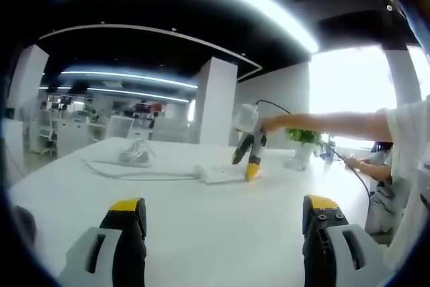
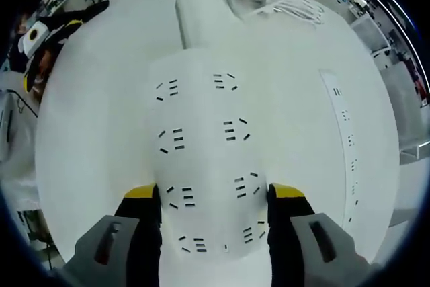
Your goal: Straighten the power strip on the desk, plug the charger into it
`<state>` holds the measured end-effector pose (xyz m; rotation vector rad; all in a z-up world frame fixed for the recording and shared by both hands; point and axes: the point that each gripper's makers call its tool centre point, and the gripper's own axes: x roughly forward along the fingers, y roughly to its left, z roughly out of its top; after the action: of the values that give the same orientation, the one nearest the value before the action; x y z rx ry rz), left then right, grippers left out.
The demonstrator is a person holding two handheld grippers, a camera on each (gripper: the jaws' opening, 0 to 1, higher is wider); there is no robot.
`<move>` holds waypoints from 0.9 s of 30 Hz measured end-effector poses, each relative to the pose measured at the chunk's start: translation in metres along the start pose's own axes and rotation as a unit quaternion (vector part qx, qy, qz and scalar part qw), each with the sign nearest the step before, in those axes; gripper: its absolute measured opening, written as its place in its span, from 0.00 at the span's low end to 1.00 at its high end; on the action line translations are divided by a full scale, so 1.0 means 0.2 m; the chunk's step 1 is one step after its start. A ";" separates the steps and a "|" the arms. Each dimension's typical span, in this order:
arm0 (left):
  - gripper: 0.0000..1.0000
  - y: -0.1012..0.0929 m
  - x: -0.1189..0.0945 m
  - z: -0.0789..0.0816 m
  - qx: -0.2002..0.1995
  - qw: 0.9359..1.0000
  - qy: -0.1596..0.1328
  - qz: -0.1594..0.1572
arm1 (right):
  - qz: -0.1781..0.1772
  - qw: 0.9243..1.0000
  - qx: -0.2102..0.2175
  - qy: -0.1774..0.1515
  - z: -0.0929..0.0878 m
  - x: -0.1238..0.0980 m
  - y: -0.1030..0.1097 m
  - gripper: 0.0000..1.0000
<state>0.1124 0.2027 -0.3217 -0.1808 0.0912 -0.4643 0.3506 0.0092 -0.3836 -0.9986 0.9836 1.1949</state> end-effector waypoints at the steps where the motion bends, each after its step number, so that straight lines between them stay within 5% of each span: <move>1: 0.99 0.00 0.00 0.00 0.000 1.000 0.000 0.000 | 0.000 1.000 0.001 0.000 0.00 0.00 0.00 0.63; 27: 0.99 -0.03 0.03 0.00 0.000 1.000 0.000 -0.006 | -0.001 1.000 0.003 -0.016 -0.01 -0.01 -0.02 0.63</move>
<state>0.1153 0.1956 -0.3203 -0.1824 0.0901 -0.4771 0.3536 0.0067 -0.3825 -0.9732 0.9594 1.2021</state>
